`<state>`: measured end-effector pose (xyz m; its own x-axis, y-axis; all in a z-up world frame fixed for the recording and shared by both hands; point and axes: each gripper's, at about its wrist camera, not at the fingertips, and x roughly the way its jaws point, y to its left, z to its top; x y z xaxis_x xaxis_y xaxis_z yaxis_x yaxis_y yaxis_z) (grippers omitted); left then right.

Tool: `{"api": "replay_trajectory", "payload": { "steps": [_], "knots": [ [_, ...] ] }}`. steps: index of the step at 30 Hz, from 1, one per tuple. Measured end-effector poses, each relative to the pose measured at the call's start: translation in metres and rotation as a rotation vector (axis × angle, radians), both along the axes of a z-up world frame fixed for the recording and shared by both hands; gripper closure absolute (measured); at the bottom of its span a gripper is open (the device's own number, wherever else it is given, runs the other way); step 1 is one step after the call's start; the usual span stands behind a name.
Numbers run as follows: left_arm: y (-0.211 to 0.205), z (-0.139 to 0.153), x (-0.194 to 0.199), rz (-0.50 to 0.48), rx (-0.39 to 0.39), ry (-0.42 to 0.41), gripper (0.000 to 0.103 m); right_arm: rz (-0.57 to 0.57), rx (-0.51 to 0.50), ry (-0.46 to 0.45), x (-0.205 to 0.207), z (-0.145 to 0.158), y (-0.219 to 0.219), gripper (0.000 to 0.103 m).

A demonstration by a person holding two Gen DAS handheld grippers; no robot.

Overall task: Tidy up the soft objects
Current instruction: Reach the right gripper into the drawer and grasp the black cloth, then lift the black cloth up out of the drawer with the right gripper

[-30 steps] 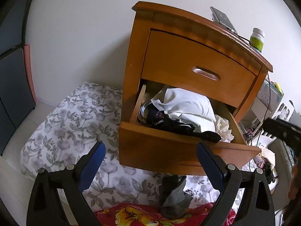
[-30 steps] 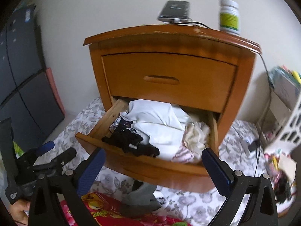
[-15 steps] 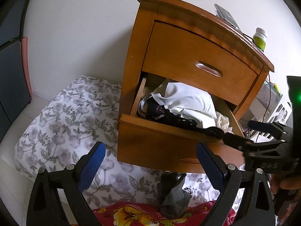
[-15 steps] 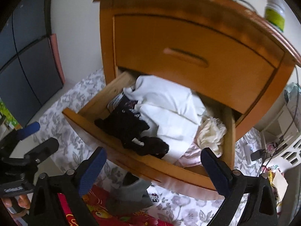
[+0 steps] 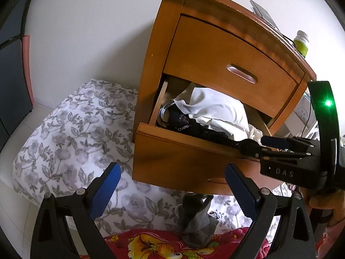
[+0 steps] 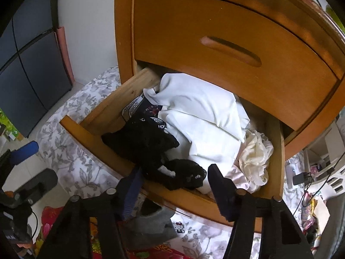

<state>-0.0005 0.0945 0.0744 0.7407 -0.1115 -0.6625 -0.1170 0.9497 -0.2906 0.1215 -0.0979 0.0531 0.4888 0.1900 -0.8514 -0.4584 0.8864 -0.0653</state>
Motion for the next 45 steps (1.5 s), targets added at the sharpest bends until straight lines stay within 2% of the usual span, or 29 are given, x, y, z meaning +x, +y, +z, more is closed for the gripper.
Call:
{"api": "replay_trajectory", "payload": {
  "steps": [10,13,29,45],
  "knots": [
    [0.003,-0.004,0.003,-0.007,-0.018,0.009,0.006,0.016,0.034,0.028,0.004,-0.003,0.007,0.079],
    [0.004,-0.005,0.003,-0.007,-0.021,0.01,0.006,0.011,0.029,0.021,0.005,-0.004,0.008,0.084],
    [0.004,-0.007,0.004,-0.016,-0.032,0.019,0.006,-0.067,-0.028,-0.062,0.012,-0.003,0.011,0.097],
    [0.001,-0.007,0.004,-0.031,-0.035,0.019,0.006,-0.111,-0.071,-0.242,0.013,0.046,0.003,0.098]
  ]
}}
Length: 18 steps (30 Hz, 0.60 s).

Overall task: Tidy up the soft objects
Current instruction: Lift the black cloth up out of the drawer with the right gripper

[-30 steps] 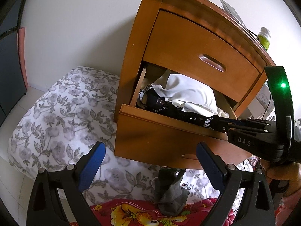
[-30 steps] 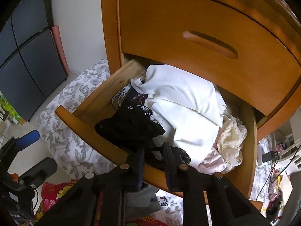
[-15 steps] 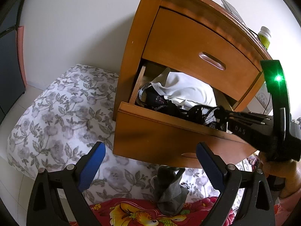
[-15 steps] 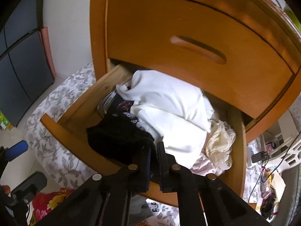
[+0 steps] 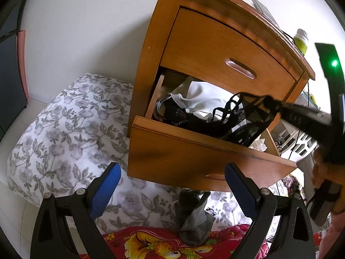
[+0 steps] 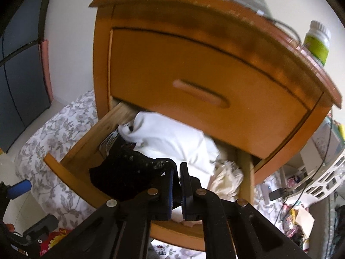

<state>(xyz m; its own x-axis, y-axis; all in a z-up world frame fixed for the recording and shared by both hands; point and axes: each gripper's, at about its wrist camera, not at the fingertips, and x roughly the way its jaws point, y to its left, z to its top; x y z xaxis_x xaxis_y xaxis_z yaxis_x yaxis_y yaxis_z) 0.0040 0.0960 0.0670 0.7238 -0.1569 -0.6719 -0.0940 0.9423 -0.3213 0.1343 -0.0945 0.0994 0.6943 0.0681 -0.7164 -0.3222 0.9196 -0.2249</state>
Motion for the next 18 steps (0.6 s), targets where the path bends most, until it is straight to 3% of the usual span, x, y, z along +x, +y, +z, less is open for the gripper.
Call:
{"api": "replay_trajectory", "payload": {
  "steps": [10,18],
  "knots": [
    [0.0,0.002,0.0,-0.002,-0.002,-0.004,0.006,-0.015,-0.012,-0.182,-0.007,0.071,-0.011,0.098],
    [0.0,0.007,-0.003,-0.006,-0.004,-0.016,0.006,0.003,-0.052,-0.27,-0.024,0.108,-0.008,0.098]
  ]
}}
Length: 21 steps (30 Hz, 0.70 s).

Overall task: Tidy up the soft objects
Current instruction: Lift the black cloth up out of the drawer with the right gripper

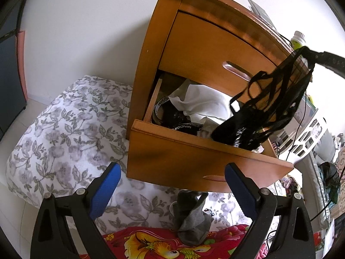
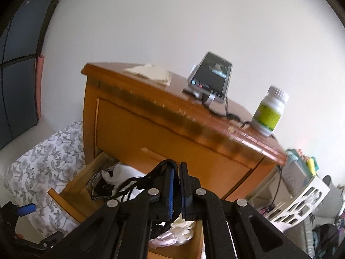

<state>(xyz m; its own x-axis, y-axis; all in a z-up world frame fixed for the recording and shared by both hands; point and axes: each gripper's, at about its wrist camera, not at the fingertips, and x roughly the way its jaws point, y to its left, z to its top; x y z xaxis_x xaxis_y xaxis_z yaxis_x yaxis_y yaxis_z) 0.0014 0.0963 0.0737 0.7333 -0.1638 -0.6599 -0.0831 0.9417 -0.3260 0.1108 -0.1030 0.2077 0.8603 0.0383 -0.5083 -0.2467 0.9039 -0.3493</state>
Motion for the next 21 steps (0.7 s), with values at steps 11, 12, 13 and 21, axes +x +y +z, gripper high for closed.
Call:
{"api": "replay_trajectory", "payload": {
  "steps": [11,12,13,21],
  "knots": [
    [0.0,0.012,-0.008,0.0,0.003,-0.03,0.006,0.003,0.03,-0.171,-0.048,0.078,-0.018,0.098],
    [0.0,0.013,-0.009,0.0,0.003,-0.033,0.006,0.003,0.03,-0.19,-0.055,0.087,-0.021,0.098],
    [-0.001,0.014,-0.01,0.0,0.005,-0.037,0.006,0.002,0.03,-0.203,-0.06,0.094,-0.023,0.098],
    [-0.002,0.023,-0.017,0.002,0.014,-0.06,0.006,0.039,0.025,-0.252,-0.11,0.12,-0.033,0.098]
  ]
}}
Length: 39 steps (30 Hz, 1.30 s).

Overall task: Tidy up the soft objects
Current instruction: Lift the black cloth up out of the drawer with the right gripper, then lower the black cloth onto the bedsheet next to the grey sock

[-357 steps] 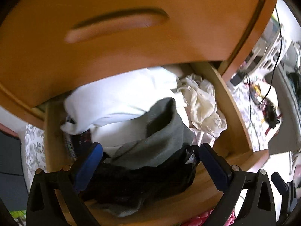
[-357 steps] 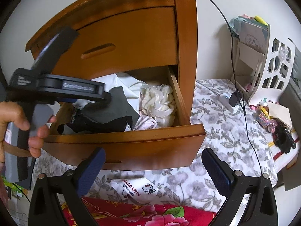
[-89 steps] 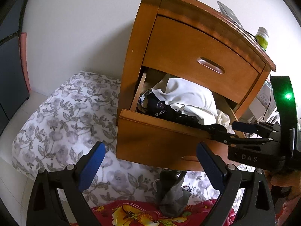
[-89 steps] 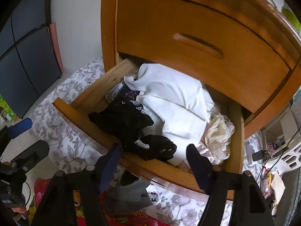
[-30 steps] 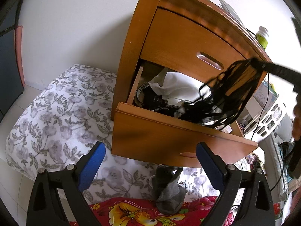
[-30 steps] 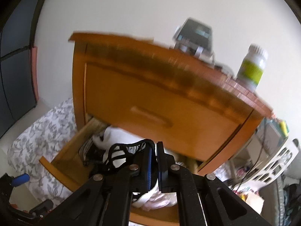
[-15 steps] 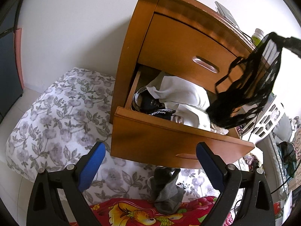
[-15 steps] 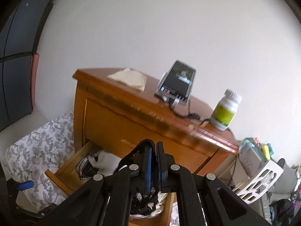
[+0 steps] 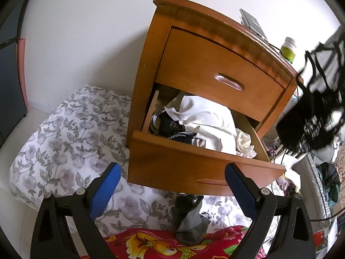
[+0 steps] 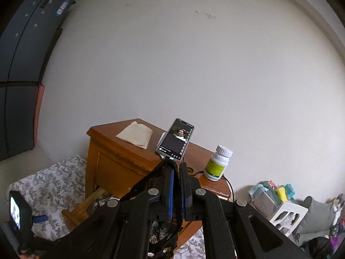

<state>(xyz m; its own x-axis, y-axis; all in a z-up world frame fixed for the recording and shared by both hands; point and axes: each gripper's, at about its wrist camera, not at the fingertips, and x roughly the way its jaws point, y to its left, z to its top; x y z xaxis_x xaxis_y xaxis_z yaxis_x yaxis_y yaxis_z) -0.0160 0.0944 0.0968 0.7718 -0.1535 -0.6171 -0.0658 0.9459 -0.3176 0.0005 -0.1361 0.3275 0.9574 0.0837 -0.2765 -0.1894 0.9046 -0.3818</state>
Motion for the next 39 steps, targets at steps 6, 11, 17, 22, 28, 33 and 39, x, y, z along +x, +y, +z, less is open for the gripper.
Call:
{"api": "replay_trajectory", "payload": {
  "steps": [6,11,17,22,28,33,39],
  "knots": [
    [-0.001,0.005,-0.005,0.001,0.01,-0.014,0.006,0.04,-0.017,0.016,-0.024,-0.01,0.002,0.098],
    [-0.001,0.007,-0.007,0.001,0.015,-0.016,0.006,0.07,-0.044,0.043,-0.036,-0.022,0.006,0.098],
    [0.001,0.005,-0.006,0.002,0.013,-0.008,0.006,0.088,-0.072,0.136,-0.031,-0.05,0.011,0.098],
    [0.001,0.003,-0.006,0.001,0.025,0.0,0.006,0.094,-0.069,0.28,-0.011,-0.088,0.014,0.098],
    [-0.001,0.0,-0.004,-0.003,0.047,0.012,0.006,0.107,-0.072,0.438,0.009,-0.139,0.021,0.098],
    [-0.002,-0.003,-0.002,-0.012,0.054,0.02,0.006,0.109,-0.089,0.541,0.021,-0.181,0.029,0.098],
    [-0.005,-0.004,-0.001,-0.023,0.082,0.023,0.006,0.135,-0.132,0.635,0.026,-0.224,0.045,0.098]
  ]
}}
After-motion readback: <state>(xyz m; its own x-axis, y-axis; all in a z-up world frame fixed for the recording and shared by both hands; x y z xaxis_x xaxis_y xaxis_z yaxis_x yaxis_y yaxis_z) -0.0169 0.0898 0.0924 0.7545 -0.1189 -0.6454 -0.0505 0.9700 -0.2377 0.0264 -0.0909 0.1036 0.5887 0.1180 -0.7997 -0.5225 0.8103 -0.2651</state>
